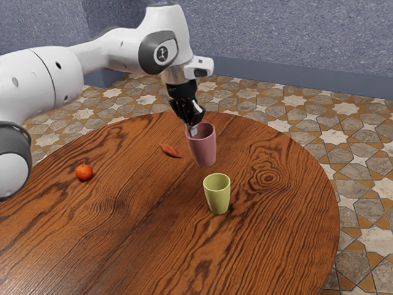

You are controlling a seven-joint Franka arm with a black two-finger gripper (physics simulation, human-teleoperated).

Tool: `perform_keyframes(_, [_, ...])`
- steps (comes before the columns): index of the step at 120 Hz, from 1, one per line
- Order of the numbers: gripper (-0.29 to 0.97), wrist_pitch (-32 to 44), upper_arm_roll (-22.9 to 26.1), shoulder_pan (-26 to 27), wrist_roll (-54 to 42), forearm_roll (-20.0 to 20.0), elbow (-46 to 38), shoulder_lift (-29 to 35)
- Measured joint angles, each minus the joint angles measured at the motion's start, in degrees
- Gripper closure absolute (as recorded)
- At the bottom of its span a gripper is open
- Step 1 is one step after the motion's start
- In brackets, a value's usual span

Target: Place the left cup onto the right cup

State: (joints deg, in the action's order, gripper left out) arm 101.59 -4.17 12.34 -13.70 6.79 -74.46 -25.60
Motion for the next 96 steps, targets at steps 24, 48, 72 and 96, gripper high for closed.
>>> perform_keyframes(24, [0.79, 2.2, 0.0, 1.3, 1.2, 0.2, -3.3, 0.4])
perform_keyframes(48, [0.79, 4.1, 0.0, 2.2, 2.2, 1.1, -4.1, -0.4])
perform_keyframes(72, [0.79, 5.6, 0.0, 2.2, 2.8, 1.5, -4.1, -2.2])
perform_keyframes(96, [0.79, 6.3, 0.0, 2.2, 3.3, 1.6, -4.0, -3.5])
